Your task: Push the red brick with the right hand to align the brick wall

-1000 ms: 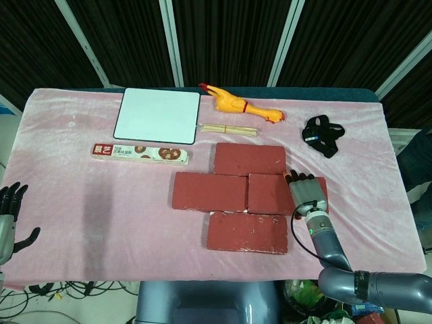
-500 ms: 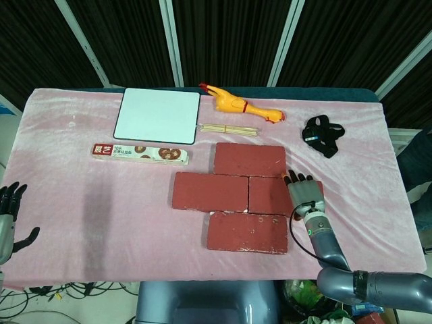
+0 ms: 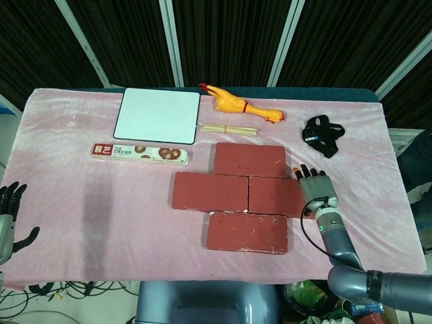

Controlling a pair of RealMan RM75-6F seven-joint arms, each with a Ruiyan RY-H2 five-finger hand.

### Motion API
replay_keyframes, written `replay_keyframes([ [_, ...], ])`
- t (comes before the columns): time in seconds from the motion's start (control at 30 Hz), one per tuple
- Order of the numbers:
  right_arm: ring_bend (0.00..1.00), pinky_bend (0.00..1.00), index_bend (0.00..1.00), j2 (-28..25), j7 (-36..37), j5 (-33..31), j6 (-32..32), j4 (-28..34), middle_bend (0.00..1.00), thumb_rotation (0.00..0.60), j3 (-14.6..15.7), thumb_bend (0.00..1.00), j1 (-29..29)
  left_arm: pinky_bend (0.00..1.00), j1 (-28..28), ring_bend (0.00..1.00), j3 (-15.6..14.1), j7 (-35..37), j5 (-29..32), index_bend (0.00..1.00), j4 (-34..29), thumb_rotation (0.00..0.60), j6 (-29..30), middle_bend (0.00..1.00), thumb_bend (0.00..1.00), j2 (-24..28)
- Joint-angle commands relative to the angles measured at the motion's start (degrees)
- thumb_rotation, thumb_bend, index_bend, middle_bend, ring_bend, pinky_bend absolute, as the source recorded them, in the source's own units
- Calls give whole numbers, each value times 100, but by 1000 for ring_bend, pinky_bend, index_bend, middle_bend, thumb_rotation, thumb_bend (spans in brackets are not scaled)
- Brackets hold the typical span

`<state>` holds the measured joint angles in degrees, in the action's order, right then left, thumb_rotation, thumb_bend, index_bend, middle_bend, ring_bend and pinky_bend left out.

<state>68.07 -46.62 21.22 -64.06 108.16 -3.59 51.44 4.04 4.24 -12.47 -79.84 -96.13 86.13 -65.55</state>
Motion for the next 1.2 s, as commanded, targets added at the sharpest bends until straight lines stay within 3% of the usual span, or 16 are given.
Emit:
replay_keyframes([
  [0.03, 96, 152, 29, -364, 35, -196, 88, 198, 15, 600, 87, 55, -77, 0, -2, 0, 3, 6, -3, 53, -3, 600, 6, 27, 246, -2],
  [0.17, 96, 151, 27, -600, 145, -185, 153, 278, 16, 600, 202, 83, -196, 0, -6, 0, 5, 11, -16, 53, -4, 600, 25, 27, 246, -1],
  [0.23, 96, 151, 27, -623, 255, 140, -100, 251, 15, 600, 289, 87, -363, 0, -10, 0, 7, 24, -28, 53, 0, 600, 39, 27, 246, 1],
  [0.47, 79, 150, 27, -489, 1419, 2387, -1761, 143, 1, 600, 875, 87, -1684, 0, -21, 0, 23, 140, -47, 53, 12, 600, 68, 27, 246, 21],
  [0.63, 76, 150, 26, -435, 2112, 3396, -2553, 5, 0, 600, 1275, 87, -2442, 0, -17, 0, 2, 121, -88, 53, 12, 600, 65, 27, 246, 15],
  [0.67, 76, 150, 25, -356, 2356, 3893, -2914, -159, 0, 600, 1461, 87, -2751, 0, -20, 0, -7, 113, -112, 53, 12, 600, 78, 27, 246, 9],
  [0.8, 76, 150, 26, -10, 2761, 4804, -3518, -799, 0, 600, 1712, 87, -3299, 0, -32, 0, -37, 112, -171, 53, 1, 600, 100, 27, 246, 4],
  [1.0, 76, 150, 25, 376, 3145, 5393, -3621, -1598, 0, 600, 1789, 86, -3664, 0, -57, 0, -107, 277, -318, 54, -69, 600, 126, 27, 246, 27],
  [1.2, 67, 150, 24, 549, 3340, 5539, -3582, -2151, 0, 600, 1537, 86, -3843, 0, -77, 0, -205, 388, -448, 55, -120, 600, 96, 27, 246, 75],
])
